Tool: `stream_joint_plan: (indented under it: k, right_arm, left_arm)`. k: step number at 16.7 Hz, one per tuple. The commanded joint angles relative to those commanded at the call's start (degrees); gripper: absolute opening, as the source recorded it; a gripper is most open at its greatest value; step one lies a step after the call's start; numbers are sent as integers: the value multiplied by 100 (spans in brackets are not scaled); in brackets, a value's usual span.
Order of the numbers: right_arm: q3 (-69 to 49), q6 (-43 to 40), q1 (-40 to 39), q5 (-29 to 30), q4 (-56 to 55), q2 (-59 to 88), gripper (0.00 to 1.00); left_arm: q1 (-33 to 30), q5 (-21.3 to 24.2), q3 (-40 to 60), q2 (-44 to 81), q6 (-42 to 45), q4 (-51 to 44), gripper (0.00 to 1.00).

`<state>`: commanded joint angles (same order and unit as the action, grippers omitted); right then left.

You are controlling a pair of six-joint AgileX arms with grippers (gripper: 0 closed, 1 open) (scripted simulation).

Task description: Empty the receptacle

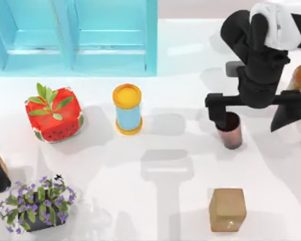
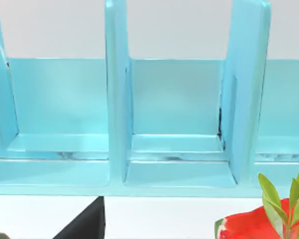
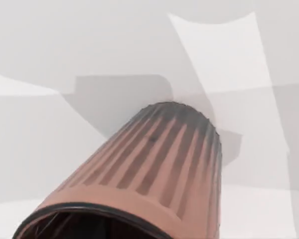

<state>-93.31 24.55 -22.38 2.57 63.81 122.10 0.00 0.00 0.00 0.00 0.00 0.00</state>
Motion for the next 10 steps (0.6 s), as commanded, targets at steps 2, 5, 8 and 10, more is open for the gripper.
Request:
stream_joint_plan:
  k: [2,5,8,10]
  right_arm:
    - [-331,1,-1,0,336,-16,100]
    - [-1090,-5,4,0,1241,-84,100]
    - [-1717,-16,14,-1,1923,-177,100]
    - [-1859,-22,19,-1,2073,-220,100]
  left_arm:
    - [0,0,0,0,0,0,100]
    - [0,0,0,0,0,0,100]
    - [0,0,0,0,0,0,100]
    - [0,0,0,0,0,0,100]
